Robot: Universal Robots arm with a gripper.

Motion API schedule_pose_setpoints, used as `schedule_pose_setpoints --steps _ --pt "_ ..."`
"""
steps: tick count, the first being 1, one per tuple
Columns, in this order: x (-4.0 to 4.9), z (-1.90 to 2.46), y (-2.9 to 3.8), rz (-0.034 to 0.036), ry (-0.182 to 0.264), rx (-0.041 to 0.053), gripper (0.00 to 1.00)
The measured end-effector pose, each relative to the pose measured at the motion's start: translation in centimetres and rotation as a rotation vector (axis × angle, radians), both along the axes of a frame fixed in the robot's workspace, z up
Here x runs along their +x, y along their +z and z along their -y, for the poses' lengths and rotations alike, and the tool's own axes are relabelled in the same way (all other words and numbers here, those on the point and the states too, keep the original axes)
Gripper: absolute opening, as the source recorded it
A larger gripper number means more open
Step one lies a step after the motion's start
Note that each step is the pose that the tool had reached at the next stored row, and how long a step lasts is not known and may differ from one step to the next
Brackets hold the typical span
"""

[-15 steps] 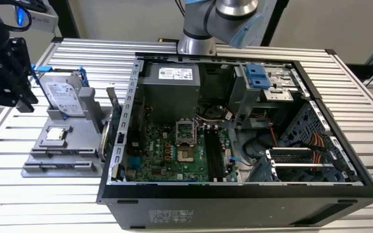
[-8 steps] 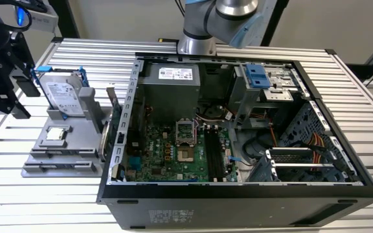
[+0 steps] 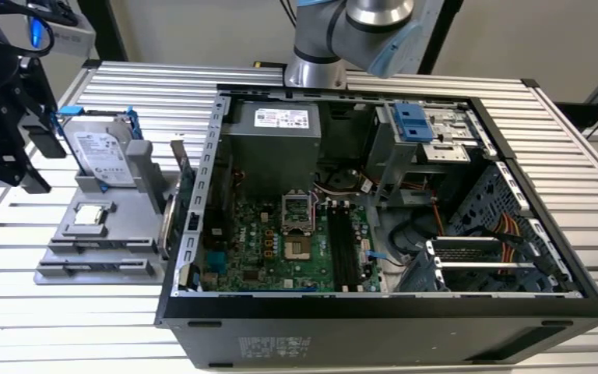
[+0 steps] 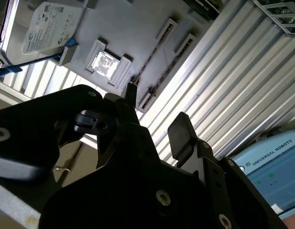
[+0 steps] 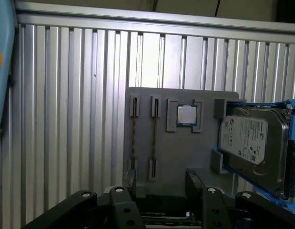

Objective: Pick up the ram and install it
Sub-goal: 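Pick up the ram and move it above insertion slot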

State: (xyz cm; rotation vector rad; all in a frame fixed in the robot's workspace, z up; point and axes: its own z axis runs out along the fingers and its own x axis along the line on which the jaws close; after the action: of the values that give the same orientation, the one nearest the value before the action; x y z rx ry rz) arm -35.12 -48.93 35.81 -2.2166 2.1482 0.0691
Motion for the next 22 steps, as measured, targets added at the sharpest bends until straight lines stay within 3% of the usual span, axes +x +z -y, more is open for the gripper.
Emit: schedule_pose_setpoints --steps 22 --pt "-0.03 0.17 -1.90 -0.0031 -0.018 -0.0003 1.00"
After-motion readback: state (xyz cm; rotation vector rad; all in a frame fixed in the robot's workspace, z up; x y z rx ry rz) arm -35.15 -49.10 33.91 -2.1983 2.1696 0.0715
